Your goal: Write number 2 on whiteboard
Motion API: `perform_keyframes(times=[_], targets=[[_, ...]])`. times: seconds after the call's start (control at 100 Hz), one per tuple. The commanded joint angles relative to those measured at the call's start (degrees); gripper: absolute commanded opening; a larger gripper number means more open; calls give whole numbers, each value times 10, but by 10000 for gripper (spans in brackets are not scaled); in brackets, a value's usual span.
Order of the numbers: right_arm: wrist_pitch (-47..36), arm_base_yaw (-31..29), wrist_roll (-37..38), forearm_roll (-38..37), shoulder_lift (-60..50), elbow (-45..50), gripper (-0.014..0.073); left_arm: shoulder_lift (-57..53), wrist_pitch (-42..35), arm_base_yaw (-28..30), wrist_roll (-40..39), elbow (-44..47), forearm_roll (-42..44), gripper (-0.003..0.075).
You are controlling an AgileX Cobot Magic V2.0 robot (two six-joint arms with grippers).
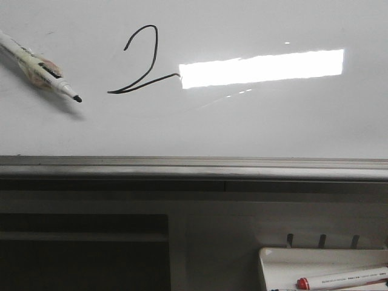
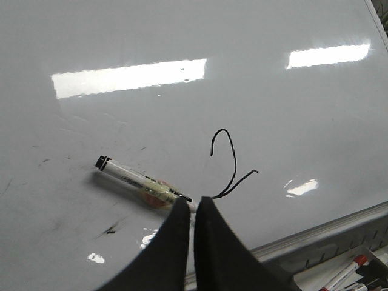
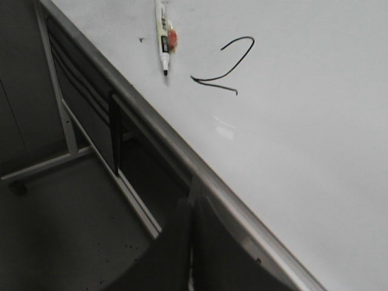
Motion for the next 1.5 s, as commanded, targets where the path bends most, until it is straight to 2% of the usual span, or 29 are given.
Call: perform_keyframes(times=[0.0, 0.16, 0.81, 0.93, 1.05, 1.19, 1.33, 1.49], targets=[[-11, -3, 3, 5, -16, -3, -50, -16, -17, -5, -2, -16, -3, -20], [29, -3, 3, 5, -24, 0, -50, -26, -17, -5, -2, -16, -3, -20], [30, -3, 3, 5, -24, 0, -50, -28, -17, 6, -2, 7, 10, -20], [30, -3, 3, 5, -24, 0, -50, -27, -47, 56, 10, 29, 10, -20], [30, -3, 3, 5, -24, 0, -50, -37, -109, 146, 46, 63, 5, -20], [30, -3, 3, 5, -24, 0, -50, -69, -119, 232, 49, 111, -97, -20], [32, -3, 3, 5, -24, 0, -50, -73, -120, 283, 57, 150, -96, -20], [32, -3, 3, 5, -24, 0, -50, -73, -123, 305, 59, 191, -90, -20]])
